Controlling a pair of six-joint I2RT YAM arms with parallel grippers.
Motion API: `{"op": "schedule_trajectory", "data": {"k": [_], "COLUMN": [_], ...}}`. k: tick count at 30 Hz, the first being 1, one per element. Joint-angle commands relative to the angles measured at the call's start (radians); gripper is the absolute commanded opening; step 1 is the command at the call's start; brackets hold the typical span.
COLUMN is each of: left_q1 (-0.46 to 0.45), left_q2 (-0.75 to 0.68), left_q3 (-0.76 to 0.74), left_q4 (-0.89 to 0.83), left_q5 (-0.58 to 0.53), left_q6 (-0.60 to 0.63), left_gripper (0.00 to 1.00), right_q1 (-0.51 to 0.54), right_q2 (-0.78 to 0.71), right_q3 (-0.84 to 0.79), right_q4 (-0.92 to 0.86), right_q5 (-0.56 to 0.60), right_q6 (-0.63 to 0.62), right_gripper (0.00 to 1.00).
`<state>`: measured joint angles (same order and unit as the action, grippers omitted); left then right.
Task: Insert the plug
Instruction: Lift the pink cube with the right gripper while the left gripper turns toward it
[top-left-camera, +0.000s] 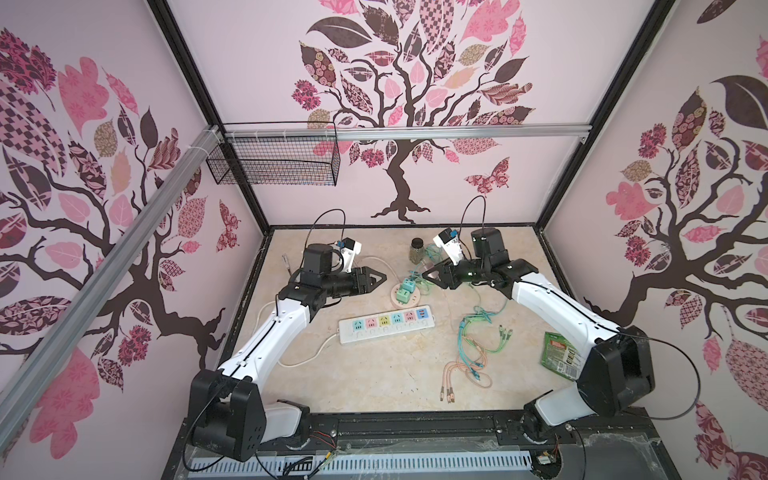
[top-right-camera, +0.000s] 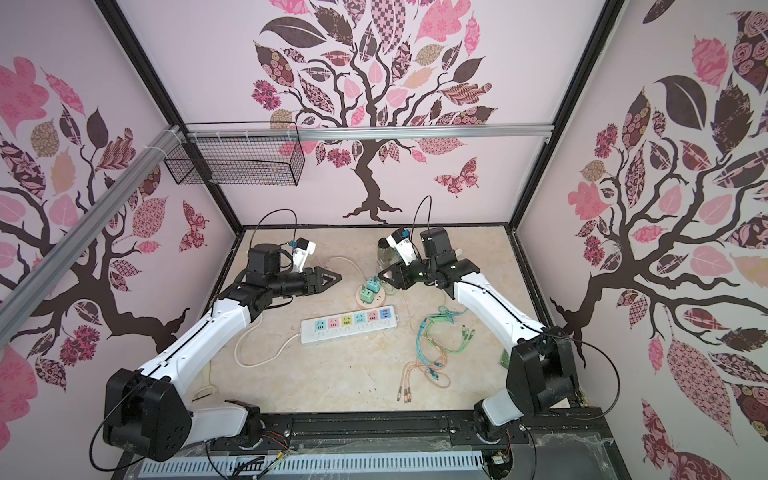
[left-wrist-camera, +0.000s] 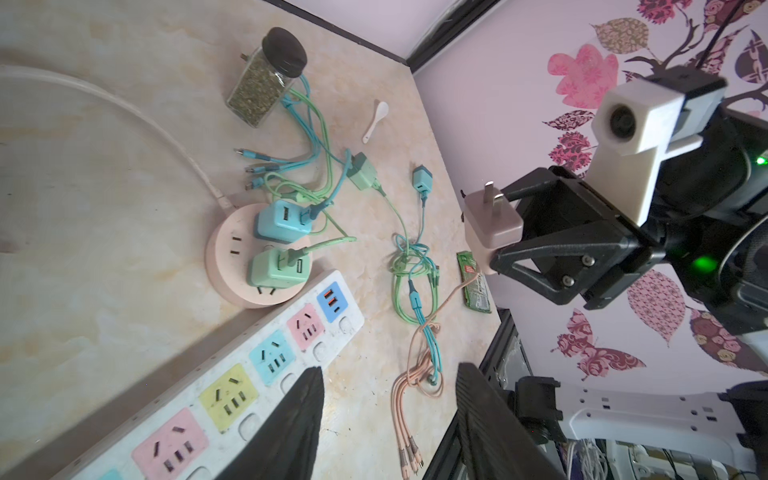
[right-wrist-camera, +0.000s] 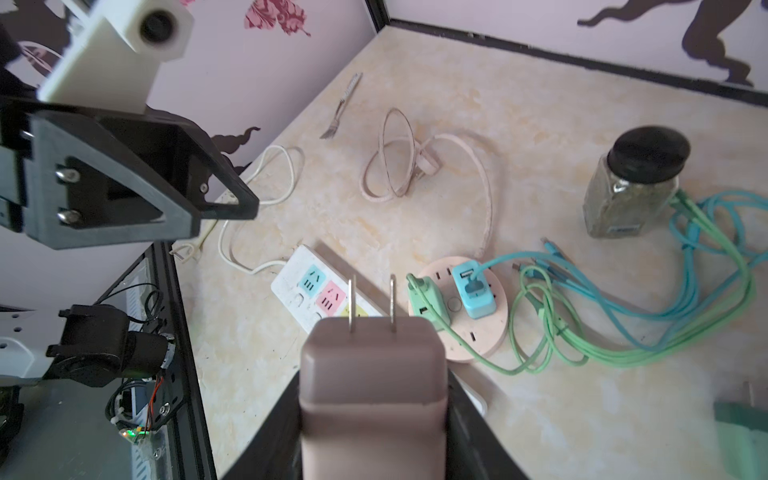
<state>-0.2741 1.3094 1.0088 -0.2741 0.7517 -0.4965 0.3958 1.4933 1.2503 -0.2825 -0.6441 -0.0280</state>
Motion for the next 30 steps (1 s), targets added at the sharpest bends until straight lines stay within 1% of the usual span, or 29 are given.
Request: {"op": "schedule_trajectory", "data": {"k": [1,5,10,16,20,24,27,30], "left_q1": [-0.005,-0.006,-0.005,-0.006,-0.004,-0.004,-0.004,-0.005], "left_q2": [-0.031,-0.044,-0.045,-0.047,-0.051,-0.061,-0.065,-0.072], "left_q3": [0.062,0.068,0.069,0.068,0.073,0.083,0.098,0.122], "left_q4": [0.035,0.03,0.017,0.003,-0.003,-0.004,-0.005,0.005], "left_q5": [0.057,0.029,0.005,-0.018,-0.016,-0.008,0.011,0.043], "left_q6": [-0.001,-0.014,-0.013,-0.012,-0.01,-0.017,-0.032,-0.058], "left_gripper": [0.55,0.55,0.55,0.55,0.55,0.55,0.56,0.59], "right_q1": [-0.007,-0.006,-0.006,-0.006,-0.006,-0.006,-0.006,-0.002], "right_q2": [-0.04,-0.053,-0.079,-0.119,-0.154,-0.185,-0.2,-0.227], "right_q3": [0.096,0.186,0.311,0.391,0.39,0.355,0.304,0.212], "right_q4": [0.053,0.06,0.066,0.064,0.077,0.075,0.057,0.072], "right_q5": [-0.062,-0.081,-0.078,-0.105,-0.139,-0.158,-0.142,-0.113], "right_q6": [-0.014,-0.009,0.0,0.01,0.016,0.019,0.01,0.004], "right_gripper": [0.38,0.38,0.38,0.39,0.4,0.4,0.4,0.38]}}
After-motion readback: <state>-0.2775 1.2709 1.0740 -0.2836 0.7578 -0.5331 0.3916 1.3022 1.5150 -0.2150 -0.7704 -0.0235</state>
